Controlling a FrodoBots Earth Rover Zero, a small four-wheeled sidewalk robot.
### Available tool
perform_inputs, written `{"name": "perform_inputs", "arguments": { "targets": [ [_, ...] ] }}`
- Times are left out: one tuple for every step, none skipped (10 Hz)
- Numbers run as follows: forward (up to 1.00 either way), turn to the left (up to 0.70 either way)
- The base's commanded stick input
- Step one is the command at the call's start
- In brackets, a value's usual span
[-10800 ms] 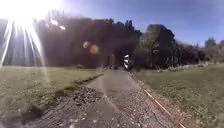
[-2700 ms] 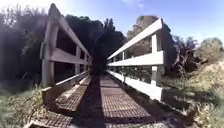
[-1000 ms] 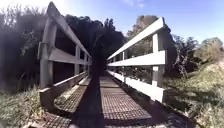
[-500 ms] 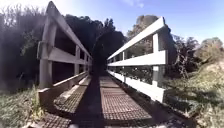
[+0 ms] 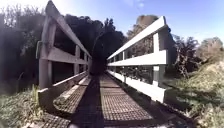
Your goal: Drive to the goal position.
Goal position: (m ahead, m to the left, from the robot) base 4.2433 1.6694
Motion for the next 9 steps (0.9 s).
{"name": "perform_inputs", "arguments": {
  "targets": [
    [1.0, 0.0],
    [1.0, 0.0],
    [1.0, 0.0],
    [1.0, 0.01],
    [1.0, 0.02],
    [1.0, 0.3],
    [1.0, 0.12],
    [1.0, 0.0],
    [1.0, 0.0]
  ]
}}
